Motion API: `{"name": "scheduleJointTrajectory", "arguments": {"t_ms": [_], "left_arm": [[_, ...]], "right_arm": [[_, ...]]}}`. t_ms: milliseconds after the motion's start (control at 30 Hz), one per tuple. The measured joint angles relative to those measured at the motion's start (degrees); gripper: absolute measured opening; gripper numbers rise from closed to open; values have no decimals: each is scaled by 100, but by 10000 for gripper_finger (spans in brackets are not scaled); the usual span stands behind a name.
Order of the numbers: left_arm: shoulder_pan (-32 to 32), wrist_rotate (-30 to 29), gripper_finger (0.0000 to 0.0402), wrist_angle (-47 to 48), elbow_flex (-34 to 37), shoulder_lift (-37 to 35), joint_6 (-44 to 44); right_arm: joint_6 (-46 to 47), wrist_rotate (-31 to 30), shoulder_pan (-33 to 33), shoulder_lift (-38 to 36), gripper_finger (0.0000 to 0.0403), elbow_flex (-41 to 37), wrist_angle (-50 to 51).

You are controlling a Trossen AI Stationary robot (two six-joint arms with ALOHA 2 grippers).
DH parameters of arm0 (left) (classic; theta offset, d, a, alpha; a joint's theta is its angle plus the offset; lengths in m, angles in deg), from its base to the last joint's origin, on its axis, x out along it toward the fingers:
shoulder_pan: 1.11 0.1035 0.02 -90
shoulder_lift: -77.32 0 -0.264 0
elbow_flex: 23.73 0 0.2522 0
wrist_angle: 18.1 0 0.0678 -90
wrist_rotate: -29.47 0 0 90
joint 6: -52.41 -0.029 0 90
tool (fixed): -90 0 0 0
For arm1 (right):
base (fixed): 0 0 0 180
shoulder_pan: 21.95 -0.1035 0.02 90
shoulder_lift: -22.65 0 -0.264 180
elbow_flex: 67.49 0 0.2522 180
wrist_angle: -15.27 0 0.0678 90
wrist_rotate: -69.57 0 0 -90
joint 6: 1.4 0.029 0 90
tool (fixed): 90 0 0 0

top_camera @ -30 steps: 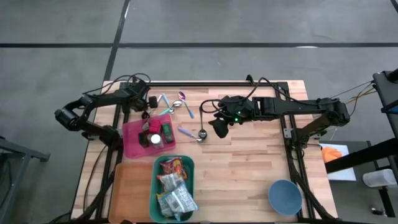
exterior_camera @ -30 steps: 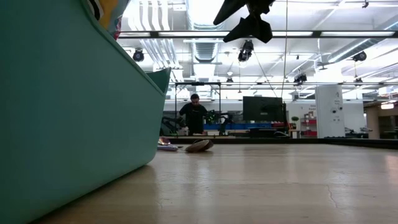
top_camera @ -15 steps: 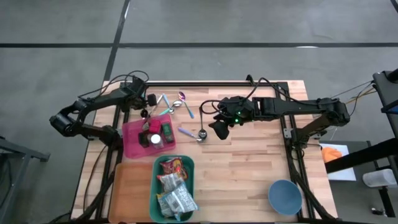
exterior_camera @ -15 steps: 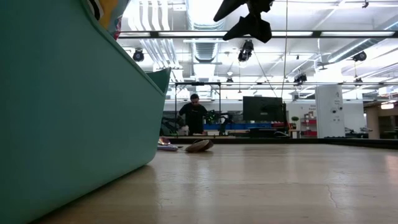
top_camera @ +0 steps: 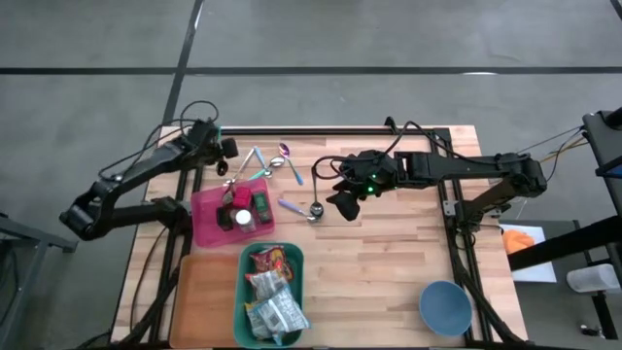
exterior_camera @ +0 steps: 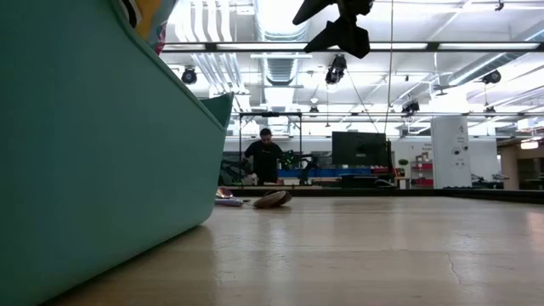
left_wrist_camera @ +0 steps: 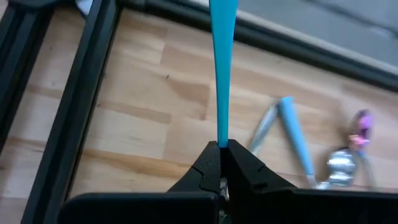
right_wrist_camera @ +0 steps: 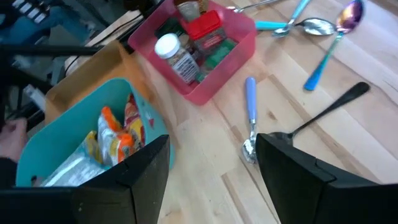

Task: Pick & Place Food Item
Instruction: Put the blue and black spoon into the orange bin

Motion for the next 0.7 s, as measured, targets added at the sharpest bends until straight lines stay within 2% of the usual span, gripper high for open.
{"name": "scheduleJointTrajectory", "arguments": {"t_ms": [333, 567, 700], "left_arm": [[-364, 202, 3, 274, -6, -1428, 5], [-990, 734, 3, 303, -15, -2201, 10], [-1451, 963, 3, 483, -262, -2454, 11]], "right_arm": [[-239, 80, -1, 0, 233, 0, -1], [-239, 58, 0, 0, 233, 0, -2], [-239, 58, -2, 0, 233, 0, -2]]}}
